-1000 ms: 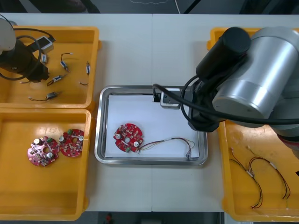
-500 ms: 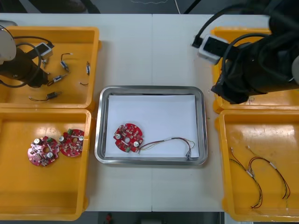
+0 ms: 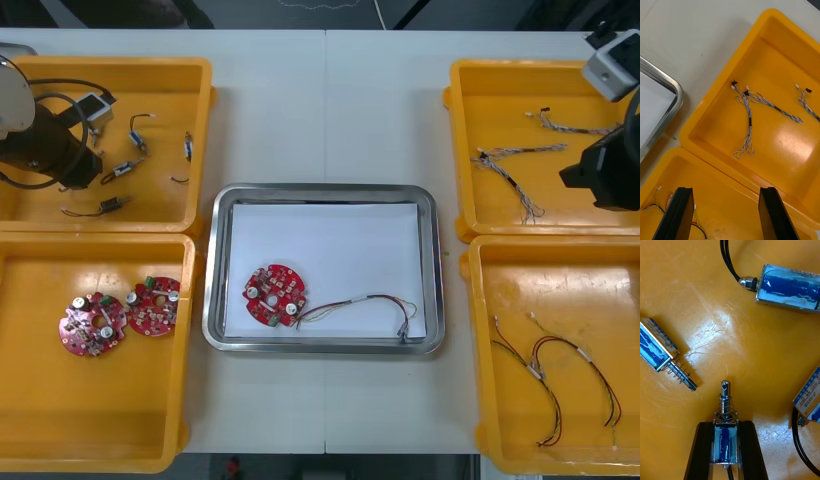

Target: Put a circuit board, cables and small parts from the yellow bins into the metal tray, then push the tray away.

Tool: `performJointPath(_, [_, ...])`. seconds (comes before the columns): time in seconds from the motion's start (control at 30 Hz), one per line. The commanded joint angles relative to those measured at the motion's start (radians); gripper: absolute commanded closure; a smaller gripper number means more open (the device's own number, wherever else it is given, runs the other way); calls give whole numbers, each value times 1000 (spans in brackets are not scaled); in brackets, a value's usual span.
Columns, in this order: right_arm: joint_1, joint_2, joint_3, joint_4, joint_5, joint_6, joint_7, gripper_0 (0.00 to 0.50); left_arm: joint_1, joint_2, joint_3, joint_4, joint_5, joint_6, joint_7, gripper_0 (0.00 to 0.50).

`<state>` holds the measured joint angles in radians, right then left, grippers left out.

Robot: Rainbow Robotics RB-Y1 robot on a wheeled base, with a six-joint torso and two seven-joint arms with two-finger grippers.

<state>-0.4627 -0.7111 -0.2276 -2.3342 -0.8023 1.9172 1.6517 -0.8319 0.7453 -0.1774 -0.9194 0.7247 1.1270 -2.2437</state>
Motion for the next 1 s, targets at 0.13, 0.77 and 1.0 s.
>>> performJointPath(0.13, [50, -39, -94, -4, 48, 3, -23, 0, 17, 20, 38, -10, 9, 16, -53, 500])
performJointPath(0.77, [-105, -67, -99, 372, 149, 3, -43, 0, 20, 63, 292, -251, -68, 401, 49, 500])
performJointPath(1.0, [-272, -56, -35, 601, 215, 3, -59, 0, 57, 43, 292, -470, -106, 560, 239, 500])
